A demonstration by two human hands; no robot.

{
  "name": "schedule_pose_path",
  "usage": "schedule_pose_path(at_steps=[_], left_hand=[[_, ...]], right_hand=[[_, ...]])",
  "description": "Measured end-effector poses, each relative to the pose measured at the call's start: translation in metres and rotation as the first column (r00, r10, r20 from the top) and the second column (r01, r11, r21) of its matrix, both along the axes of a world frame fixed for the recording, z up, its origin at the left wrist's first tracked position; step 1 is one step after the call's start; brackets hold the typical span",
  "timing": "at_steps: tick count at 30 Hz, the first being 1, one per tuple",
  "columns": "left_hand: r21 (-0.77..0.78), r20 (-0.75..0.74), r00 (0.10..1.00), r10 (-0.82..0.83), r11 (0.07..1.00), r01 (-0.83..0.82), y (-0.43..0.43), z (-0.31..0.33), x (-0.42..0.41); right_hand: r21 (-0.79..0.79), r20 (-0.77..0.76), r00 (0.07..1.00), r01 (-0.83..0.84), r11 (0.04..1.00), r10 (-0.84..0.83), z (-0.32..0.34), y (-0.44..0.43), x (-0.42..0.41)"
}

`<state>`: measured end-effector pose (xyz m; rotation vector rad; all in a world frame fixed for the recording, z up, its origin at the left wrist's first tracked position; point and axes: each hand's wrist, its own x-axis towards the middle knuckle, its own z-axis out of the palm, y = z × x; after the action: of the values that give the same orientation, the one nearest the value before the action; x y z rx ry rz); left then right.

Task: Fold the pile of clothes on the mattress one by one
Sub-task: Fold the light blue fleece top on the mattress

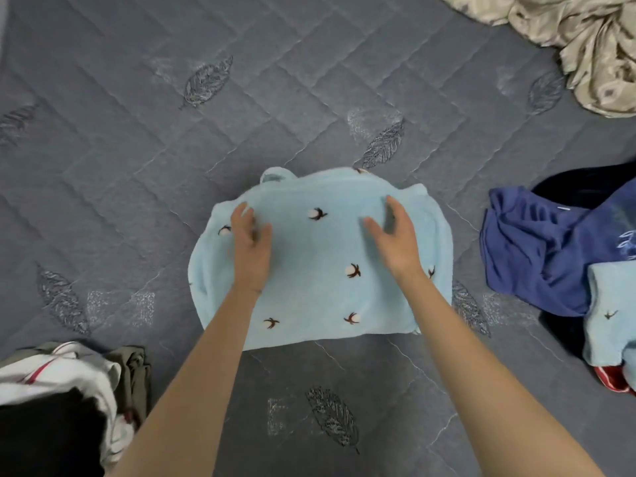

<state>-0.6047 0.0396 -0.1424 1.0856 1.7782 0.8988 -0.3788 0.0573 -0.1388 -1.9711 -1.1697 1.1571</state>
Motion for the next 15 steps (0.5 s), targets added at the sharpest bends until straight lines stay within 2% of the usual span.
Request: schedule_pose_path(at_steps=[2, 3, 5, 8, 12, 15], left_hand=[[0.028, -0.207, 0.955, -0.211, 0.975, 0.222, -0.006, -0.022, 0.009], [-0.031, -0.366, 0.86, -0.355, 0.929, 0.37, -0.004, -0.027, 0.011], [-0.234, -0.503, 0.708, -0.496, 0.866, 0.441, 0.002, -0.041, 0.014], [-0.476, -0.537, 0.58, -0.613, 0.787, 0.391, 0.012, -0.051, 0.018], [-0.534, -0.52, 0.552, -0.652, 0.752, 0.385, 0.021, -0.06, 0.014], [-0.545, -0.534, 0.527, -0.661, 0.746, 0.383, 0.018, -0.058, 0.016]], right_hand=[[-0.049, 0.277, 0.93, -0.238, 0.97, 0.243, -0.013, -0.003, 0.001], [-0.12, 0.334, 0.884, -0.305, 0.945, 0.328, -0.016, -0.002, 0.0], [-0.225, 0.378, 0.829, -0.349, 0.91, 0.412, -0.022, 0.0, 0.0], [-0.323, 0.433, 0.764, -0.364, 0.874, 0.478, -0.031, 0.006, 0.004], [-0.437, 0.427, 0.714, -0.375, 0.818, 0.555, -0.046, 0.011, 0.005], [-0.391, 0.438, 0.725, -0.379, 0.839, 0.532, -0.05, 0.009, 0.003]])
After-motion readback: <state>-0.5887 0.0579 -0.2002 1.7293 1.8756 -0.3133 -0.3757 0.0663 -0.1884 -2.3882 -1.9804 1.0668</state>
